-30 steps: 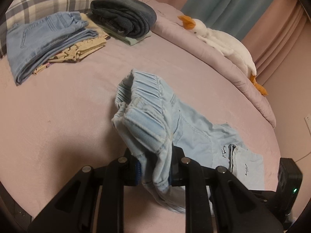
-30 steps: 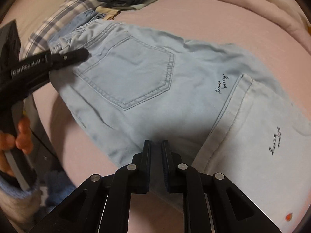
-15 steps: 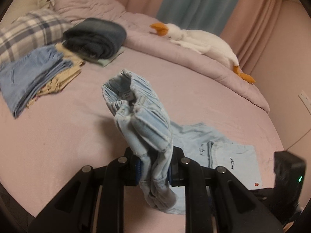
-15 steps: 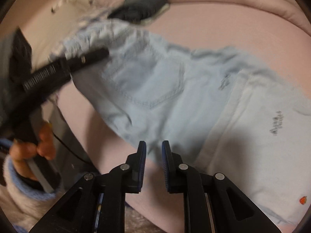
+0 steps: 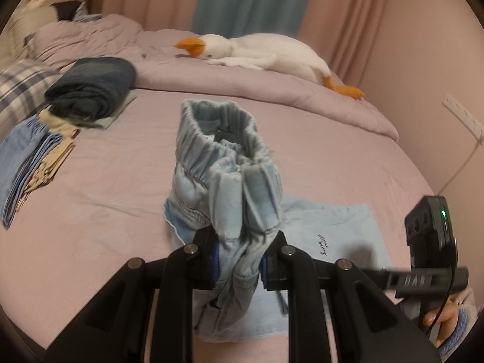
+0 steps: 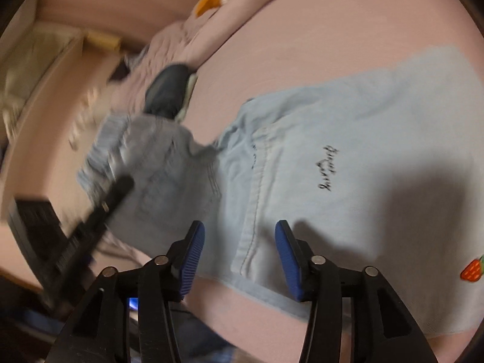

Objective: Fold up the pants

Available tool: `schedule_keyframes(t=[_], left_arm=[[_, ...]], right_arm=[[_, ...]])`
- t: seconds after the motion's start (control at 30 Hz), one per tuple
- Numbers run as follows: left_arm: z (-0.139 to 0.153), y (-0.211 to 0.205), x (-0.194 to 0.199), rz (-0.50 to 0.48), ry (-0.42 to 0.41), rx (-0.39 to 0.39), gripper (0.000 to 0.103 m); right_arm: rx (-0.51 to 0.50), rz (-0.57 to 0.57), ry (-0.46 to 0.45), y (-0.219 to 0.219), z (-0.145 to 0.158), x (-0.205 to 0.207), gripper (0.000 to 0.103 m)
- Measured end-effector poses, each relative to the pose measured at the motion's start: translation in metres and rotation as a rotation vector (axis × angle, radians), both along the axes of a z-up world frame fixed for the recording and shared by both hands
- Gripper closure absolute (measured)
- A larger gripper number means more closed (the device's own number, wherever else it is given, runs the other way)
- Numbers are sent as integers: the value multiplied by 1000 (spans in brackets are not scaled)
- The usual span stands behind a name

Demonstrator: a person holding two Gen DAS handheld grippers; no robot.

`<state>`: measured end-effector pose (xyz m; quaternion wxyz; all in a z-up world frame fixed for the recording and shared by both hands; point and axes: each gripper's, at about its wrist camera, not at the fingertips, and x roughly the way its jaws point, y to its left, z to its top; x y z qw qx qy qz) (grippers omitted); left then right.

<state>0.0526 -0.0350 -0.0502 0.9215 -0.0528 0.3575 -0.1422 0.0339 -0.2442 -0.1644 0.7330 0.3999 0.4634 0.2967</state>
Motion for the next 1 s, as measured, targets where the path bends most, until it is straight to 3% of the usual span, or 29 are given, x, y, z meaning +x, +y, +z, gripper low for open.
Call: schedule_keyframes(t=[0.1,0.23,0.4,0.57,0.63,0.67,0.7,0.73,0.83,1.0], left_arm=[[-6,-19,-1,-42,3,51,84],[-23,-49,-5,-111,10,166,84],[-61,-69,-10,-165,43,319,84],[-85,-66,-10,-183,68,407,83],[-86,-65,-12,-201,62,425,73],[-85,-64,-13,-211,68,413,54],[-84,-63,-15,-214,70,393,26],[-81,-59,-19,-201,57,373,19],[-73,-46,-31,-187,28,327,19],[-63,-9,-43,-109,23,242,19]], right_arm=[[156,-53,56,-7,-12,5,50],[390,-119,130,-7,-28,10,37],[465,-67,160,12,-25,24,34],[404,-7,176,10,-23,25,34],[360,5,169,6,-21,23,34],[332,11,169,4,-19,23,34],[310,16,169,4,-18,24,34],[287,19,161,4,-16,24,34],[208,41,133,5,-11,24,34],[53,66,91,12,-7,26,55]])
